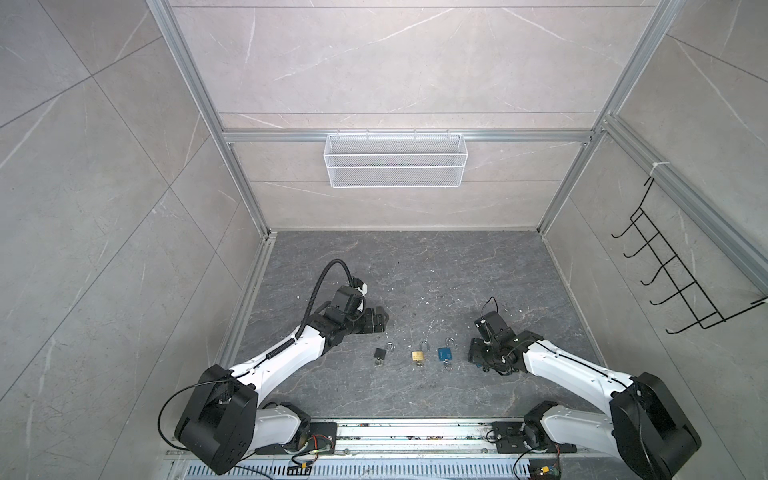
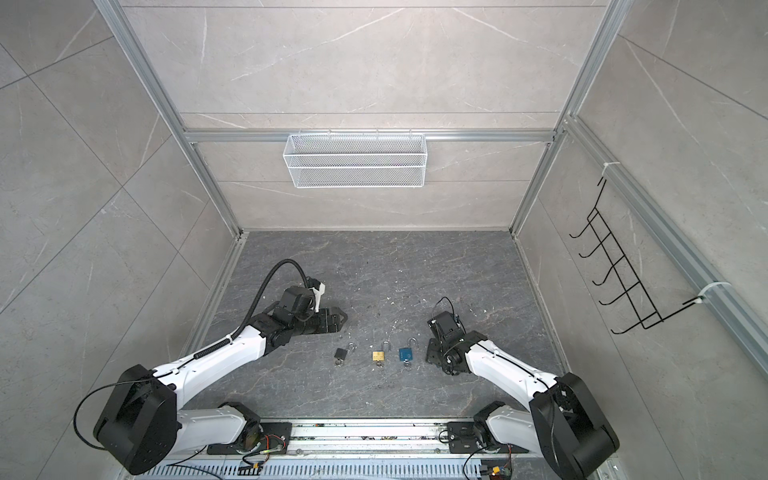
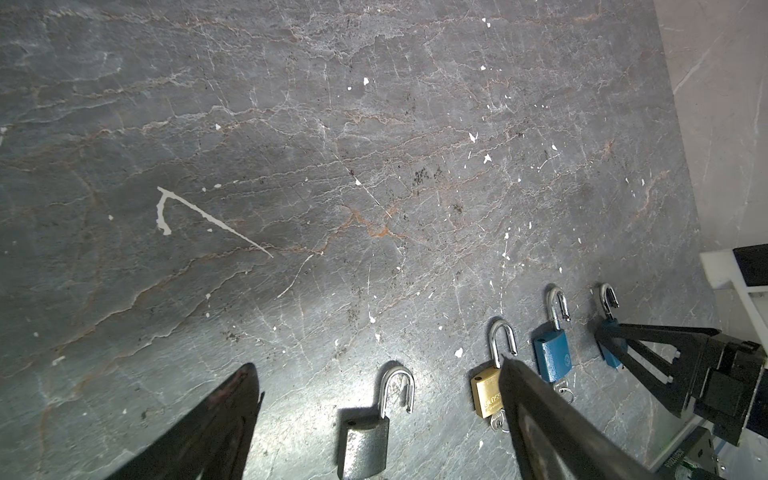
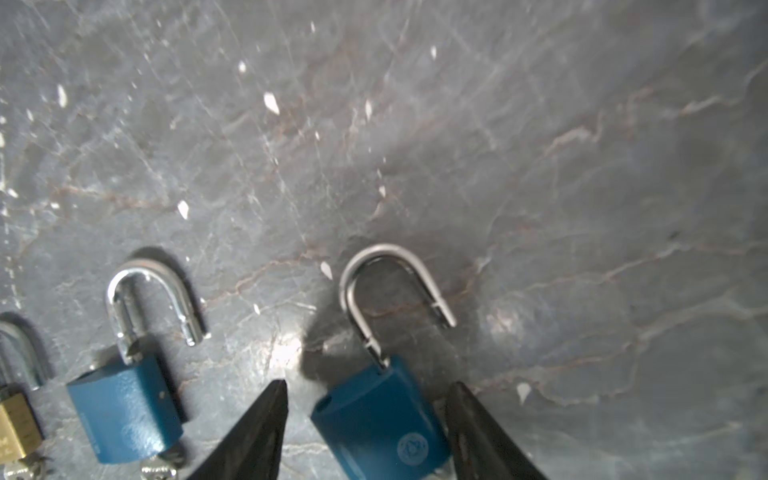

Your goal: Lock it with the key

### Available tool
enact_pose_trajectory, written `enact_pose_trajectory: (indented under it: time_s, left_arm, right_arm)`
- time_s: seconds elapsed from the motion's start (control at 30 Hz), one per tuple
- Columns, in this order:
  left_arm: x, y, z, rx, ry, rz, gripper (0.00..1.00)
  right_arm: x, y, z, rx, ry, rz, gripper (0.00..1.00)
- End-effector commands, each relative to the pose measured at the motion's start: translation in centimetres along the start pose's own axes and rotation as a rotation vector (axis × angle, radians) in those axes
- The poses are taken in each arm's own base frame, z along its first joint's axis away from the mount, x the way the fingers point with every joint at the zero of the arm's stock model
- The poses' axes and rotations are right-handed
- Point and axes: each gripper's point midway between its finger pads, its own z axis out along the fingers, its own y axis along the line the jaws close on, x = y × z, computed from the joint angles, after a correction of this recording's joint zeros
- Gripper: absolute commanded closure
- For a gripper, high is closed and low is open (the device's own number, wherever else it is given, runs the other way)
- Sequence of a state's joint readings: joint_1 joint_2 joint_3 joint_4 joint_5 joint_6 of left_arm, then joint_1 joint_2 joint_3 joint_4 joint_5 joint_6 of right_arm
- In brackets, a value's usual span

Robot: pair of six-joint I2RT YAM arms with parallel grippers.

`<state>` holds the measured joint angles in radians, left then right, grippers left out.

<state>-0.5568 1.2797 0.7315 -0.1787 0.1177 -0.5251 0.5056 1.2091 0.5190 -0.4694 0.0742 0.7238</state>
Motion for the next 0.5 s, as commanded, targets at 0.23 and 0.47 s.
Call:
enact_pose_trajectory:
  time_s: [0.23, 0.47]
  left_arm:
    - [-0.5, -1.5, 0.7, 0.061, 0.006, 0.013, 0.08]
    - [-0.5, -1.5, 0.7, 0.064, 0.007, 0.023, 0.08]
  right_arm:
    - [1.9, 0.4, -0.7, -0.009, 0.016, 0.002, 0.37]
    - [1.4, -1.2, -0.5, 0.106, -0.010, 0.052, 0.43]
